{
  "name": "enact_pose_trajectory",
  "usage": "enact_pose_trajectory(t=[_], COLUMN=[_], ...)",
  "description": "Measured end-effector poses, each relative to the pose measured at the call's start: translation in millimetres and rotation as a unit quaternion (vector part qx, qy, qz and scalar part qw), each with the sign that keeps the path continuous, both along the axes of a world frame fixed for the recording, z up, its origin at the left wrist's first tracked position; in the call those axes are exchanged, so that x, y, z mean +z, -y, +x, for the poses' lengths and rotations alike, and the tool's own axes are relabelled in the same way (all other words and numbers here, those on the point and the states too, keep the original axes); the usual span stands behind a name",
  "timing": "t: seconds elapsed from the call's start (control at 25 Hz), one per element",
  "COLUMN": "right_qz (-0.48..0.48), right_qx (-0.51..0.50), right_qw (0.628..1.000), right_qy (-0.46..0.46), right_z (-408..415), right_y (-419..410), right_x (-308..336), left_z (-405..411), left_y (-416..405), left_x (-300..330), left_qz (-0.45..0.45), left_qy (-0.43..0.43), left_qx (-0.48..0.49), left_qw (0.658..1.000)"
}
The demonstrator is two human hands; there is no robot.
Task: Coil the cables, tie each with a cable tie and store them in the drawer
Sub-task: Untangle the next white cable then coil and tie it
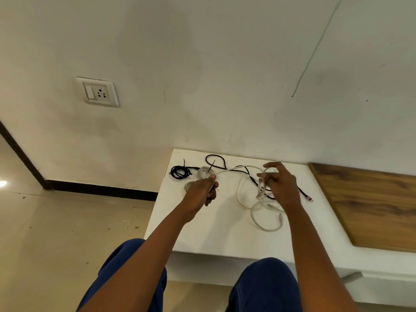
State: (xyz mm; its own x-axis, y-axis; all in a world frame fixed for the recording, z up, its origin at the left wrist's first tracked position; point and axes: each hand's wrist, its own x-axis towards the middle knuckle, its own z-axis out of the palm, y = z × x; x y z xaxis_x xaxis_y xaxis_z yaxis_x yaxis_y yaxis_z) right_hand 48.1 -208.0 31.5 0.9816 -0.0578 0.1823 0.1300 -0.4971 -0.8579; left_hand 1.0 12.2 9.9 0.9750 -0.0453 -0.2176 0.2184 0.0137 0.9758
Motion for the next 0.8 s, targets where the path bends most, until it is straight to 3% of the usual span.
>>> enact_pose_trajectory(t=[0.08, 0.16, 0.36, 0.44, 0.64, 0.8], right_qz=[-0.137, -0.168, -0.264, -0.212, 0.067, 0.121], right_qx=[-0.003, 0.009, 0.087, 0.114, 0.159, 0.217], right_qw=[0.989, 0.982, 0.96, 0.968, 0.972, 0.947], right_qy=[0.062, 0.084, -0.038, -0.072, -0.158, -0.202], right_z=[21.4, 35.8, 42.3, 35.6, 12.3, -1.3], right_y=[3.8, 6.1, 0.2, -4.8, -10.3, -8.3], right_x=[30.7, 54.9, 37.6, 13.2, -27.3, -46.9], left_z=[-2.6, -2.9, 6.3, 7.1, 9.4, 9.7], left_y=[4.1, 8.2, -6.0, -11.0, -22.9, -25.0], left_x=[-4.5, -2.1, 15.1, 15.3, 10.6, 6.3], left_qz=[0.024, -0.021, -0.2, -0.24, -0.282, -0.277], left_qy=[0.013, 0.017, 0.057, 0.058, 0.053, 0.04], left_qx=[-0.019, -0.024, 0.021, 0.029, 0.056, 0.074], left_qw=[0.999, 0.999, 0.978, 0.968, 0.956, 0.957])
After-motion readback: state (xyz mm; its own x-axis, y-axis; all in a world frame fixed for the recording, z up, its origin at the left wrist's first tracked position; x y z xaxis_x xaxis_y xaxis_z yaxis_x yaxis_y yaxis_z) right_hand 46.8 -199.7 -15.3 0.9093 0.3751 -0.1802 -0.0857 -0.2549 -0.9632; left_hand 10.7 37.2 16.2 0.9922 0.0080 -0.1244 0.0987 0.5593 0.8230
